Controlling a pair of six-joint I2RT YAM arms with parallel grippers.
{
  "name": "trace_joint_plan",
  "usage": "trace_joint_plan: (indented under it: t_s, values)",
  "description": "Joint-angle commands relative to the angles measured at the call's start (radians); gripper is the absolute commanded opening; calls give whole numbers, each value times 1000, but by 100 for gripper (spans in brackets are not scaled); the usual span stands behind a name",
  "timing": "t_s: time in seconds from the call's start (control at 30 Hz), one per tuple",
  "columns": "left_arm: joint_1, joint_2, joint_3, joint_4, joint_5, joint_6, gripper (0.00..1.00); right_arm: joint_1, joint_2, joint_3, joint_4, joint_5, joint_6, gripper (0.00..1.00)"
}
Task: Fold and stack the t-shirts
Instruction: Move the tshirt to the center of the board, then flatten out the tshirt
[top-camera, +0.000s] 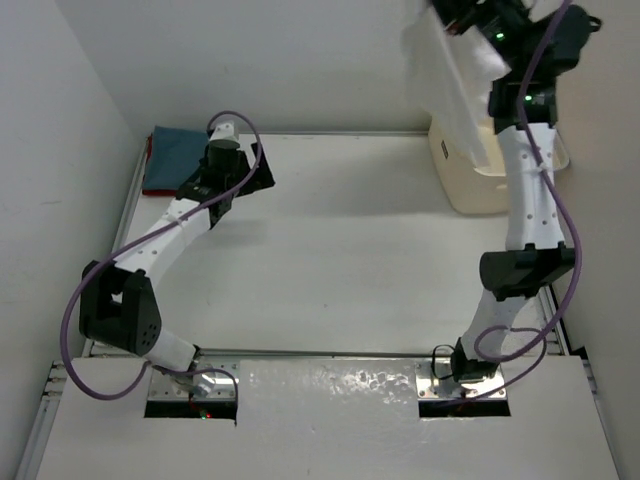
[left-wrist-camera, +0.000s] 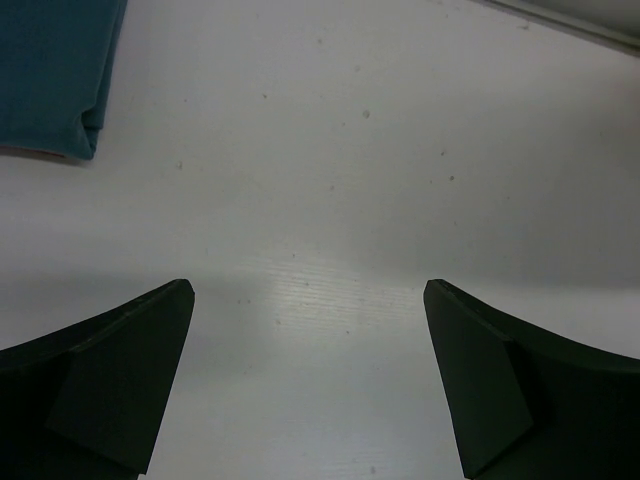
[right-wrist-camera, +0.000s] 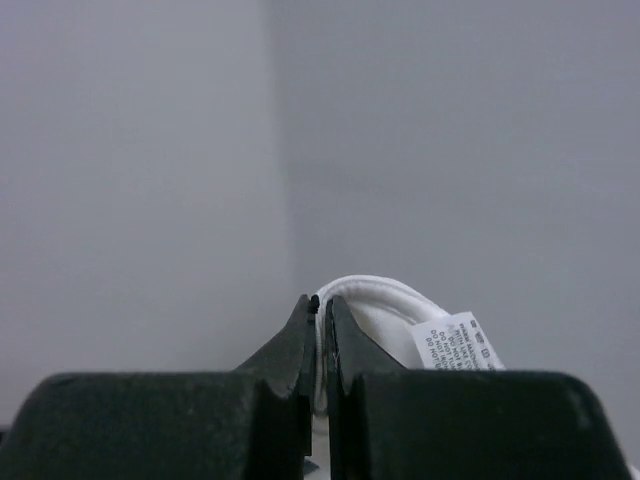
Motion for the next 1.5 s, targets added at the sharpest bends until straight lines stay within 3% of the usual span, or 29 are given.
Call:
trace_joint_plan:
  t_s: [0.0, 0.07, 0.27, 0.4, 0.5, 0.53, 0.6, 0.63, 0.67, 0.7, 0.73, 0.77, 0.8, 0.83, 0.87, 0.9, 0.93, 1.07, 1.17, 1.3, 1.47]
  values:
    - [8, -72, 37, 52, -34, -3, 100, 185, -35, 10, 133, -277, 88, 0]
    - [20, -91, 35, 35, -59, -19, 100, 262, -62, 3, 149, -320, 39, 0]
    - [65, -165, -26, 43, -56, -64, 100, 319, -59, 16, 261, -241, 78, 0]
    - [80, -228, -64, 14, -77, -85, 100, 334, -67, -69, 199, -179, 35, 0]
    - [87, -279, -88, -52, -149, -104, 100, 322, -183, -316, 105, -124, -105, 0]
    - [88, -298, -91, -70, -168, -111, 100, 309, -215, -480, 105, -101, -117, 0]
    - [94, -315, -94, -136, -225, -130, 100, 247, -306, -667, 149, -64, -91, 0]
    - [96, -322, -97, -155, -235, -144, 100, 223, -335, -864, 212, -51, -79, 0]
    - [97, -332, -103, -170, -243, -148, 100, 183, -361, -955, 230, -40, -64, 4]
    - [99, -337, -106, -201, -243, -167, 100, 164, -398, -1035, 191, -28, -77, 14]
    - [100, -340, -111, -213, -243, -173, 100, 144, -413, -1162, 136, 3, -146, 38]
    - [103, -342, -111, -239, -243, -194, 100, 144, -424, -1206, -12, 85, -201, 41]
    - [103, -340, -112, -247, -239, -200, 100, 144, -435, -1237, -107, 139, -277, 46]
    - [105, -339, -114, -251, -226, -203, 100, 152, -435, -1229, -204, 184, -403, 65]
    - [106, -336, -114, -270, -222, -211, 100, 156, -437, -1217, -352, 219, -451, 76]
    - [105, -331, -109, -284, -219, -217, 100, 166, -443, -1190, -401, 298, -511, 90]
    - [105, -325, -106, -308, -216, -225, 100, 169, -446, -1180, -441, 324, -536, 99]
    - [105, -297, -120, -520, -182, -318, 100, 241, -467, -1175, -665, 403, -639, 99]
    - [105, -325, -204, -623, -86, -374, 100, 372, -478, -1238, -755, 480, -714, 99]
    - [102, -406, -420, -623, 88, -438, 100, 521, -495, -1376, -751, 483, -752, 99]
    - [70, -487, -606, -437, 211, -504, 100, 604, -467, -1508, -598, 393, -683, 99]
